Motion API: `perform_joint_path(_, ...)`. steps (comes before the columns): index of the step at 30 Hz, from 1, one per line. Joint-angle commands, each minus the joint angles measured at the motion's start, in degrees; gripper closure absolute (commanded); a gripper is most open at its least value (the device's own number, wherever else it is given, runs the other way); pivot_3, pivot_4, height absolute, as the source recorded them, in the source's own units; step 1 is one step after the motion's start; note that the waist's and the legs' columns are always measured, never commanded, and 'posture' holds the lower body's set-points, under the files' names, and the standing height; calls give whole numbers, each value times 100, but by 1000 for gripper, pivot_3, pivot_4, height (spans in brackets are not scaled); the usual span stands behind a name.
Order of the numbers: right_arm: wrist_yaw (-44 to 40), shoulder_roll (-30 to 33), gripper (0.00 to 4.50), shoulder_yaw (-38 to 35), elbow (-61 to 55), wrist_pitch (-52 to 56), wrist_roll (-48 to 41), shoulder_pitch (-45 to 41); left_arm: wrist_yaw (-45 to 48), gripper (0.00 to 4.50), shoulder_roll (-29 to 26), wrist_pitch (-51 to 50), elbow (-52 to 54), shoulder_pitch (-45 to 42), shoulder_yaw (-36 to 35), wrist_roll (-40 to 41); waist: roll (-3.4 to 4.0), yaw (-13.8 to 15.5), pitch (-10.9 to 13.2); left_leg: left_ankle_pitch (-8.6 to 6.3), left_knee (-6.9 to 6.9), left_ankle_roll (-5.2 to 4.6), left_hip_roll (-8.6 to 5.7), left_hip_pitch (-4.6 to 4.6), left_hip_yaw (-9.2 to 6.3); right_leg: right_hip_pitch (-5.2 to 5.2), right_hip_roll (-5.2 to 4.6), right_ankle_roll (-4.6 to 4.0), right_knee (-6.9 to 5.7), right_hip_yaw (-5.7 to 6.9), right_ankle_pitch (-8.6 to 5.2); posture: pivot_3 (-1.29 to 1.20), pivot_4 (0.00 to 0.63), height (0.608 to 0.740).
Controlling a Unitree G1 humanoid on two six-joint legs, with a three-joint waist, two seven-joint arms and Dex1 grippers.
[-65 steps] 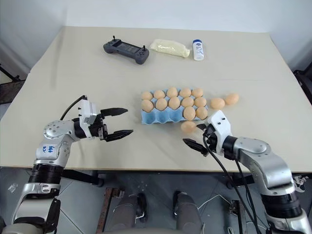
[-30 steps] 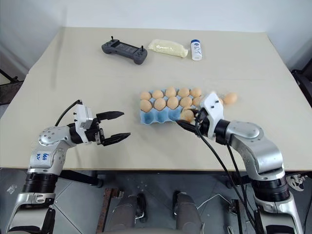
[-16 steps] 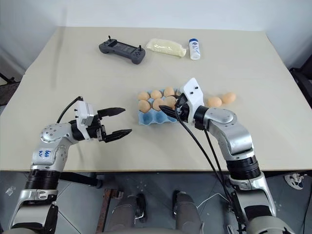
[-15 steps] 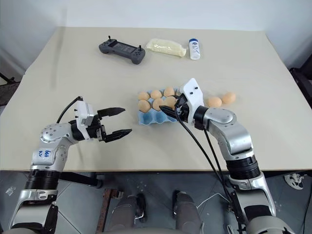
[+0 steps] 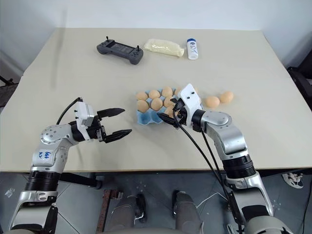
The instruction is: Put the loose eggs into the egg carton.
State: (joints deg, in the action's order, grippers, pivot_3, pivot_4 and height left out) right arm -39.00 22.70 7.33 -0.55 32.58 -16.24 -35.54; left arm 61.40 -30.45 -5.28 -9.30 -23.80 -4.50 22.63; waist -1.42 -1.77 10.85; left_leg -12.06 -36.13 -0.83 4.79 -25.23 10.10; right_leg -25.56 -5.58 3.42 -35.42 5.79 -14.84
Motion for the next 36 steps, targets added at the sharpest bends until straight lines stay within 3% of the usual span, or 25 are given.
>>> perform_joint_path(1, -32, 86, 26, -119, -247, -30, -4, -94, 4, 0, -14, 29, 209, -51, -64, 105, 0, 0, 0, 0, 0, 0, 0, 0, 0, 0, 0, 0, 0, -1, 0, 0, 150, 740)
perform_joint_path(11, -654, 1462, 26, -1299, -1308, 207, -598, 825, 32, 0, -42, 7, 254, -1, -82, 131, 0, 34, 0, -1, 4, -1, -6, -7, -3, 1, -7, 0, 17, 2, -1, 0, 150, 740)
perform_joint_path(16, -1117, 2347, 26, -2297, -1580, 76, -790, 1978, 72, 0, -36, -1, 189, -52, -56, 132, 0, 39, 0, -2, 5, 0, -7, -4, -5, 5, -2, 1, 21, 6, -1, 0, 150, 740)
perform_joint_path(20, -1216, 2695, 26, -2999, -1726, 155, -893, 2772, 131, 0, -33, 17, 92, -131, -40, 123, 0, 26, 0, -2, 2, -1, -10, -2, -7, 8, 2, 1, 22, 4, 0, 0, 150, 740)
perform_joint_path(27, -1215, 2830, 26, -3472, -1682, 149, -942, 3281, 227, 0, -21, 47, -82, -292, -3, 98, 0, 15, 0, -2, 1, -1, -9, 3, -6, 12, 7, -1, 35, -2, -1, 0, 150, 740)
perform_joint_path(36, -471, 2371, 26, -2947, -870, -273, -580, 2352, 217, 0, -46, 37, -35, -281, -38, 107, 0, 14, 1, -1, 3, -2, -9, -1, -4, 12, 7, 0, 50, -4, 0, 0, 150, 740)
